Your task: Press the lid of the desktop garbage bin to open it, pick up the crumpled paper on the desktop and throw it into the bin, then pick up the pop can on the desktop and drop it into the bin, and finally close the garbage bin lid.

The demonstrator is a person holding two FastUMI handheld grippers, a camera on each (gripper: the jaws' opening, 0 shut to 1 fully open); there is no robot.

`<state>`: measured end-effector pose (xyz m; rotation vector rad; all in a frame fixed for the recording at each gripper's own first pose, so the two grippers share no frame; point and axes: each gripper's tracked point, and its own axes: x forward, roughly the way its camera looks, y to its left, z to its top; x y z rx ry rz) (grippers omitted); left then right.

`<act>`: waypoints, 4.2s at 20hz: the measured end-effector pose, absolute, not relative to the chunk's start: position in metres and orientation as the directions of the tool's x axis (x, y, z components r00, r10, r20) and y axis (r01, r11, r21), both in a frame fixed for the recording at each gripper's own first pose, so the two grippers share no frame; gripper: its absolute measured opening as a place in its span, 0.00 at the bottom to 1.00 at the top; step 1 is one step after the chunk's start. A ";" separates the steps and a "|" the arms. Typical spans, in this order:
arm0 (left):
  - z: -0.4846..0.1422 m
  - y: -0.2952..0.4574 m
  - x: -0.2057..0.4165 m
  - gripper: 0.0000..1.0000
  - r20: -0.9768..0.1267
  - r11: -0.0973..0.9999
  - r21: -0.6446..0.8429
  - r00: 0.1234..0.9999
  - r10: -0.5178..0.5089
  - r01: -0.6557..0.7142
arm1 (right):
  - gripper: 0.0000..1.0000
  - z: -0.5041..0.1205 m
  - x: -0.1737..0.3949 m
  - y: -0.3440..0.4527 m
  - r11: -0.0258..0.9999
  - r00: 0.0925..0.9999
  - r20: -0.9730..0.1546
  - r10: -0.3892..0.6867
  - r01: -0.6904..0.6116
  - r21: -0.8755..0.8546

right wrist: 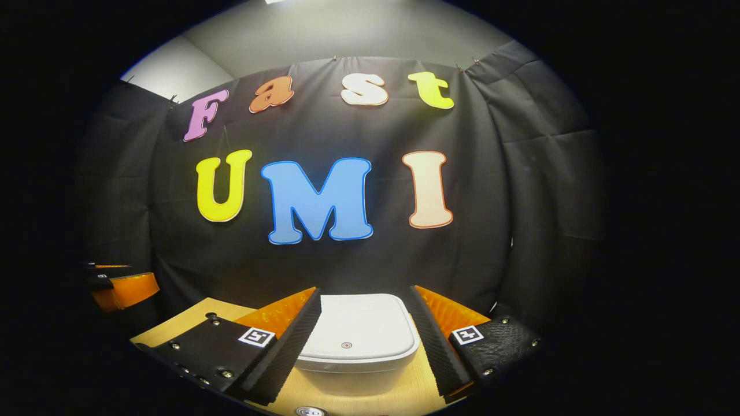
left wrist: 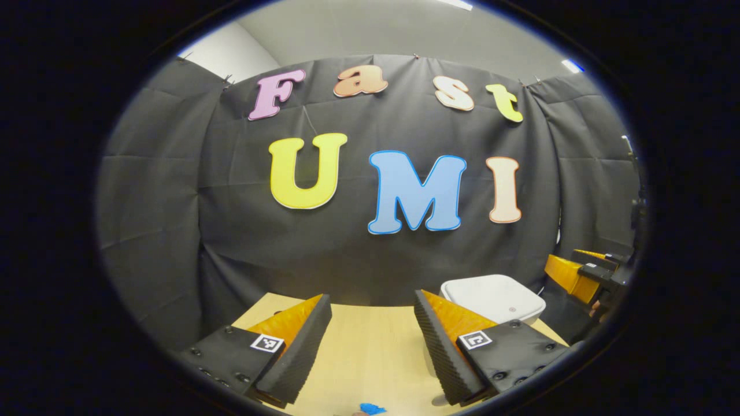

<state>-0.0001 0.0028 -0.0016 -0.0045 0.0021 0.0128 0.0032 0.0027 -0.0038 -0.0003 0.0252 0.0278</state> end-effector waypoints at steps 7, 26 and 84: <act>-0.003 0.002 0.004 0.96 -0.007 1.000 0.001 1.000 0.013 -0.013 | 0.81 -0.016 0.021 0.010 0.999 0.995 -0.080 0.051 -0.050 0.008; -0.015 0.022 0.033 0.96 -0.040 0.999 0.000 0.998 0.043 -0.043 | 0.05 -0.108 0.057 0.012 0.998 0.938 -0.342 0.064 -0.056 0.032; -0.424 0.025 -0.020 0.96 -0.690 0.995 -0.037 0.717 -0.096 0.097 | 0.71 -0.024 0.003 -0.029 0.995 0.996 -0.084 0.019 -0.011 0.096</act>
